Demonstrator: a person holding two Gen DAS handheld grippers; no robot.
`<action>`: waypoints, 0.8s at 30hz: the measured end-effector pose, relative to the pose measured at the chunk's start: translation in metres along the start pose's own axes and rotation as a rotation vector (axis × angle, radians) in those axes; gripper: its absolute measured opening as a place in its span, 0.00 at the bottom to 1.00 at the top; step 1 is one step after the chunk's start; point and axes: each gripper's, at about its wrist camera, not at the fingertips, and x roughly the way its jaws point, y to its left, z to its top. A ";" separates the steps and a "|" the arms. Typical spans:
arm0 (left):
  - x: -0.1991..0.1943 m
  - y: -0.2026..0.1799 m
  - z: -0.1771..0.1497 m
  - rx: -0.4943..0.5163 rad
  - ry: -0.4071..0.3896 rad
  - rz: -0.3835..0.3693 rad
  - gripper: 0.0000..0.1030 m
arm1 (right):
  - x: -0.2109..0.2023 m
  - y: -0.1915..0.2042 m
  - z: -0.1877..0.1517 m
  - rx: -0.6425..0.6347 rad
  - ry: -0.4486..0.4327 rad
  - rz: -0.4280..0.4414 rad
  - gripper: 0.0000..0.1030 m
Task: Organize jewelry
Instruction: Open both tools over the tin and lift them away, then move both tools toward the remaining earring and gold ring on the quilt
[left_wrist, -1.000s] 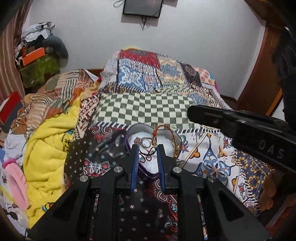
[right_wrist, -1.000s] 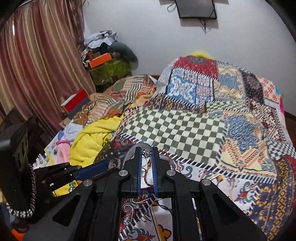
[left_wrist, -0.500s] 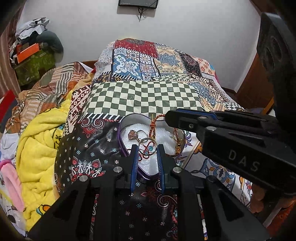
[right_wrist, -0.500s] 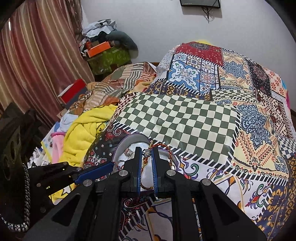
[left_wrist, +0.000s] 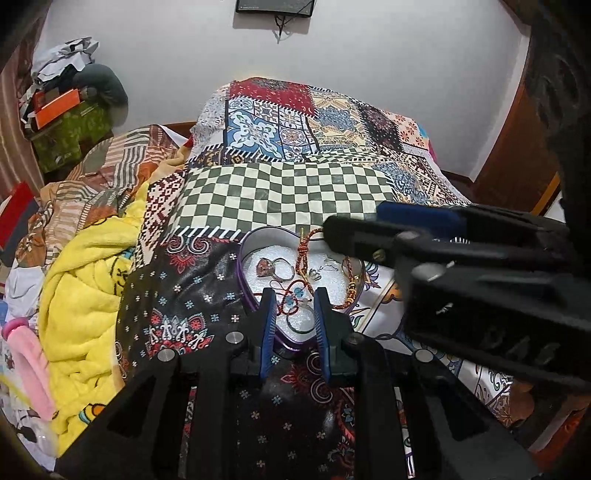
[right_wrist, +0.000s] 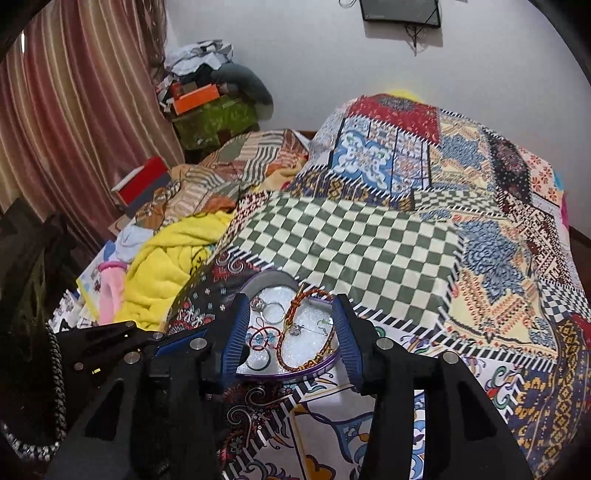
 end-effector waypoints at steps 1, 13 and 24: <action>-0.002 0.000 0.001 -0.002 -0.002 0.002 0.19 | -0.004 -0.001 0.001 0.002 -0.006 -0.002 0.41; -0.036 -0.014 0.013 0.020 -0.065 0.022 0.24 | -0.053 -0.020 0.000 0.045 -0.094 -0.055 0.42; -0.037 -0.058 0.018 0.071 -0.071 -0.034 0.25 | -0.101 -0.070 -0.030 0.134 -0.117 -0.172 0.42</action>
